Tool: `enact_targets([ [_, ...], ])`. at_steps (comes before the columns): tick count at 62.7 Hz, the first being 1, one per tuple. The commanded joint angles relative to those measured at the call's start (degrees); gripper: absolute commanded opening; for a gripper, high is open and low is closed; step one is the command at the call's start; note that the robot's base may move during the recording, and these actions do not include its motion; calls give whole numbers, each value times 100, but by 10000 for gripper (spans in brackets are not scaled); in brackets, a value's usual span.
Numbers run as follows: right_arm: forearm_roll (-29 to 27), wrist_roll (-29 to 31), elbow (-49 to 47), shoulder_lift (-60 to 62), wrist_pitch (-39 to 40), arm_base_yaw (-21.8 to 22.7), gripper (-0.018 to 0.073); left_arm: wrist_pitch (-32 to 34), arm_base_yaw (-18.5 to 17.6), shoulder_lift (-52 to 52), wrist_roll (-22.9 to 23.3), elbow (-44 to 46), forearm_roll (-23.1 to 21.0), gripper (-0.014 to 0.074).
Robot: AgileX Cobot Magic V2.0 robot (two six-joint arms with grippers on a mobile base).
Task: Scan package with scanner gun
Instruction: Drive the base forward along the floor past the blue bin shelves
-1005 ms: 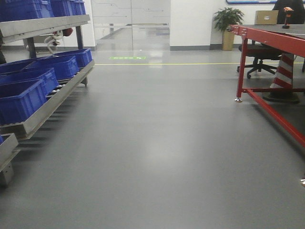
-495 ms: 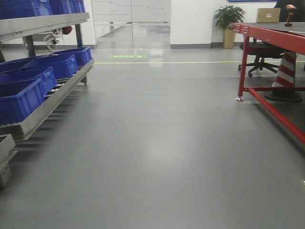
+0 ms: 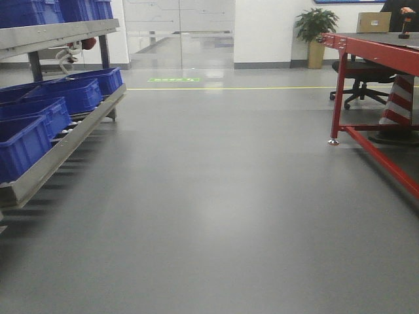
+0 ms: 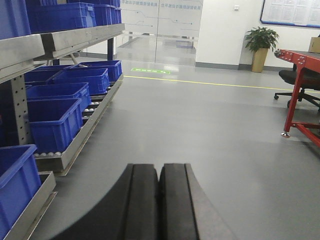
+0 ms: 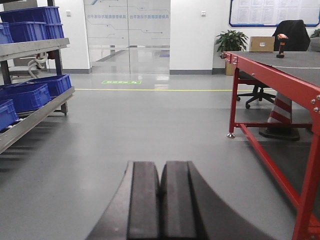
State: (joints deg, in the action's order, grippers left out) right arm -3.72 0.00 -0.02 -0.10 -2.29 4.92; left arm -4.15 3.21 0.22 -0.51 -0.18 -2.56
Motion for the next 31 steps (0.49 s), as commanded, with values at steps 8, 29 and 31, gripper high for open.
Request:
enact_targets([
  [8, -12, 0, 2, 10, 120, -4, -168, 89, 7, -22, 10, 18, 15, -95],
  [29, -12, 0, 2, 10, 120, -4, -168, 89, 29, -22, 10, 18, 15, -95],
  [31, -12, 0, 2, 10, 120, -4, -168, 89, 19, -22, 10, 18, 15, -95],
])
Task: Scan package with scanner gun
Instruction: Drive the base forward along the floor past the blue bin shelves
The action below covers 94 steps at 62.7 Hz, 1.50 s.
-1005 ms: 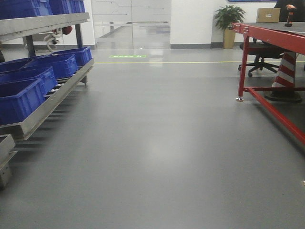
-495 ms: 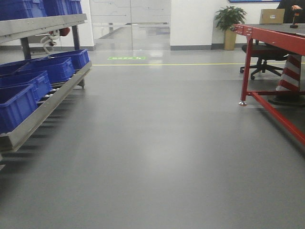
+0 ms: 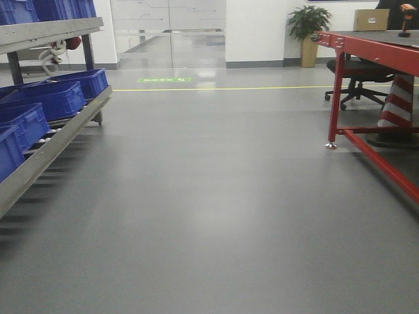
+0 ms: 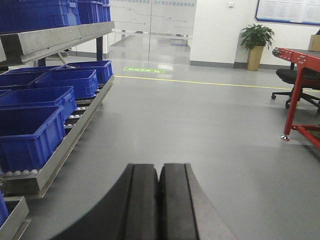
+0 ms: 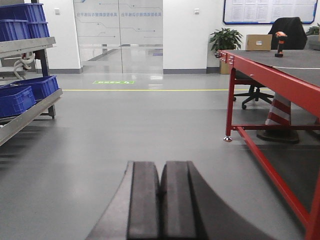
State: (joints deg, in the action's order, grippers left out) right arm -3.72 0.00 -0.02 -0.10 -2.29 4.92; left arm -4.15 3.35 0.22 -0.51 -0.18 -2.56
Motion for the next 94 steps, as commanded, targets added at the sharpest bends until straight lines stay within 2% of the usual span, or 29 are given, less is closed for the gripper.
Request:
enact_targets([
  [1, -12, 0, 2, 10, 120, -4, -168, 89, 5, -22, 10, 18, 15, -95],
  [94, -12, 0, 2, 10, 120, -4, -168, 89, 5, -22, 10, 18, 15, -95],
])
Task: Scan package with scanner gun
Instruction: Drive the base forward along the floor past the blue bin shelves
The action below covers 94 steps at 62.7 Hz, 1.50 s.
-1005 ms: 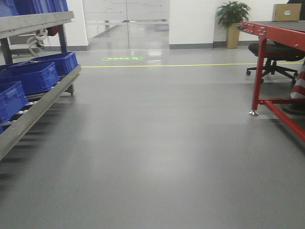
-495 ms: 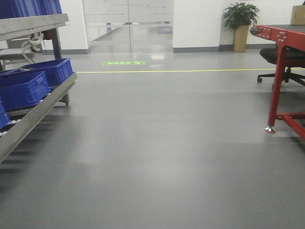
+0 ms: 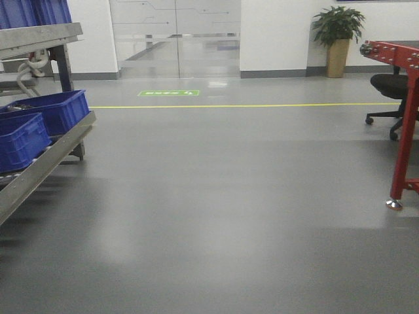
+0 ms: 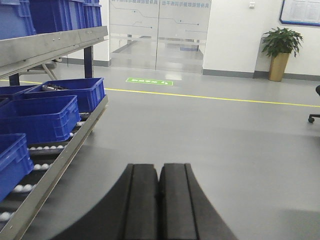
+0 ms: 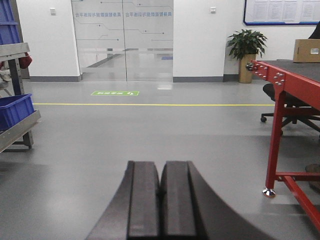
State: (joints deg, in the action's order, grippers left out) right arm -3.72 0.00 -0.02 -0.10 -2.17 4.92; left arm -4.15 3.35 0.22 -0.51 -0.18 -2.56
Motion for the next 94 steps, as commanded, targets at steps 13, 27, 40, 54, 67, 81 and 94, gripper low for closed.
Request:
enact_targets([
  [13, -12, 0, 2, 10, 108, -4, -168, 89, 5, -22, 10, 18, 15, -95],
  [27, -12, 0, 2, 10, 108, -4, -168, 89, 5, -22, 10, 18, 15, -95],
  [40, -12, 0, 2, 10, 108, -4, -168, 89, 5, -22, 10, 18, 15, -95],
  [54, -12, 0, 2, 10, 108, -4, -168, 89, -9, -22, 10, 18, 15, -95],
  [67, -12, 0, 2, 10, 108, -4, -168, 89, -9, -22, 10, 18, 15, -95],
  [81, -12, 0, 2, 10, 108, -4, -168, 89, -9, -22, 10, 18, 15, -95],
  [94, -12, 0, 2, 10, 108, -4, -168, 89, -9, -22, 10, 18, 15, -95],
])
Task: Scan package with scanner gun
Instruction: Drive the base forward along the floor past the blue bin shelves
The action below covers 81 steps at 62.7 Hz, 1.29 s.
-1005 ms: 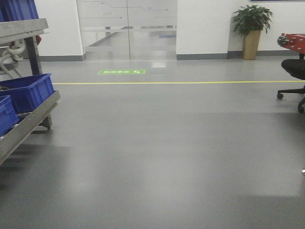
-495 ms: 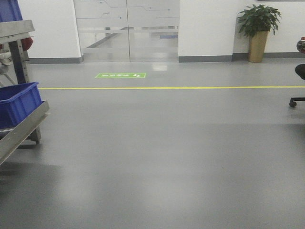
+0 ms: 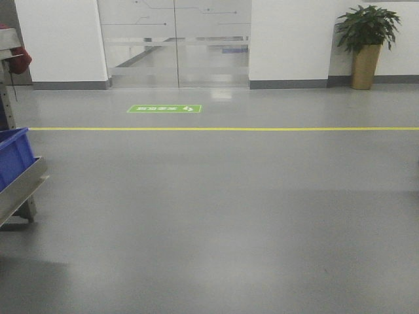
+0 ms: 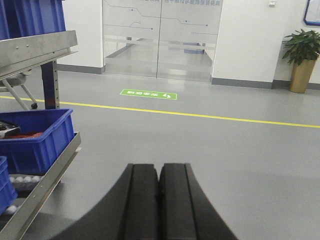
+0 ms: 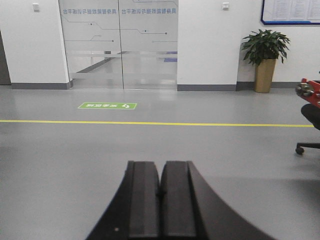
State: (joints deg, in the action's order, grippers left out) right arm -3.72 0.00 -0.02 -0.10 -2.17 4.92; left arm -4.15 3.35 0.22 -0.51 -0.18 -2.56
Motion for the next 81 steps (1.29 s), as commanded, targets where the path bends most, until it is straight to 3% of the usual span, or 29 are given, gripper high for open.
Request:
enact_targets([
  [1, -12, 0, 2, 10, 108, -4, -168, 89, -9, -22, 10, 18, 15, -95],
  [81, -12, 0, 2, 10, 108, -4, -168, 89, -9, -22, 10, 18, 15, -95],
])
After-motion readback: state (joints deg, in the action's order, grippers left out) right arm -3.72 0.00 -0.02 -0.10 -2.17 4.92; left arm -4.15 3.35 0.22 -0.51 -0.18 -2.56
